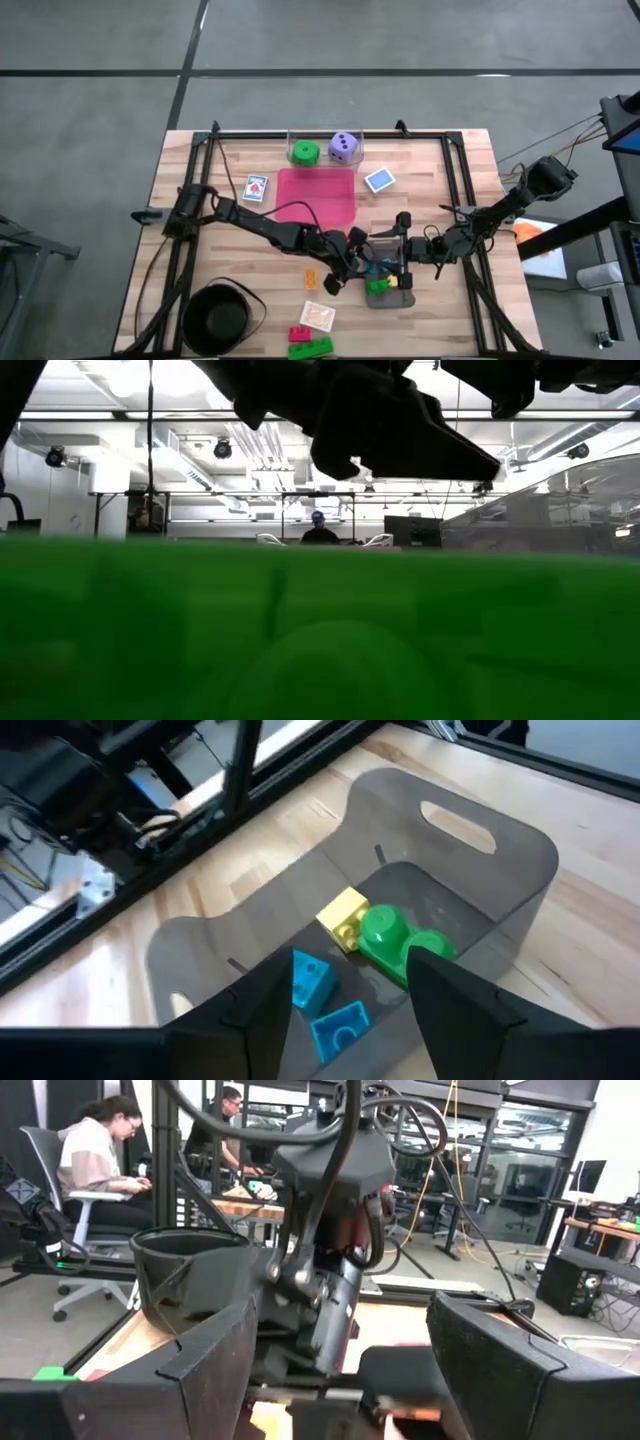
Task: Pick & Place Toys
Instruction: Put the big orange game piece into the black bin
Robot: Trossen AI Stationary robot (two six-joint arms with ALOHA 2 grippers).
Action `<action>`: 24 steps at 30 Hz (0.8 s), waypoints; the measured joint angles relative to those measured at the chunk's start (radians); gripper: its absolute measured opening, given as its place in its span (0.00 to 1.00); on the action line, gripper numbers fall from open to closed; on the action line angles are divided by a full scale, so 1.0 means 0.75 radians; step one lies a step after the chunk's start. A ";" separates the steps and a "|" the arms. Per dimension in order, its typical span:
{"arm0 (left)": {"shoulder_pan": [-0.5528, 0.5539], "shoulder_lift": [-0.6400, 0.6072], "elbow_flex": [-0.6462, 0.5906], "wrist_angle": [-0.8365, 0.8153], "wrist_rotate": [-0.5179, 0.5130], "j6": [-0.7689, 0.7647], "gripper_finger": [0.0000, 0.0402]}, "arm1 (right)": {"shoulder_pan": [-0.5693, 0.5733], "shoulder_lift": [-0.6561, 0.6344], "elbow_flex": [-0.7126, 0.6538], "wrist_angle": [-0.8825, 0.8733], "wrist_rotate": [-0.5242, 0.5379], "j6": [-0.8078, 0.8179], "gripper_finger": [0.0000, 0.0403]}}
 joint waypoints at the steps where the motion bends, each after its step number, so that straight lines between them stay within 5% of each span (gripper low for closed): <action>1: -0.001 -0.013 -0.015 0.016 -0.008 -0.001 0.49 | 0.001 0.000 -0.001 0.000 -0.003 0.000 0.72; 12: 0.000 -0.362 -0.539 0.565 -0.150 -0.228 0.49 | 0.003 0.008 -0.002 -0.018 -0.012 0.009 0.72; 24: -0.004 -0.942 -1.129 0.591 -0.400 -0.492 0.49 | -0.110 0.191 0.084 -0.041 -0.046 0.164 0.72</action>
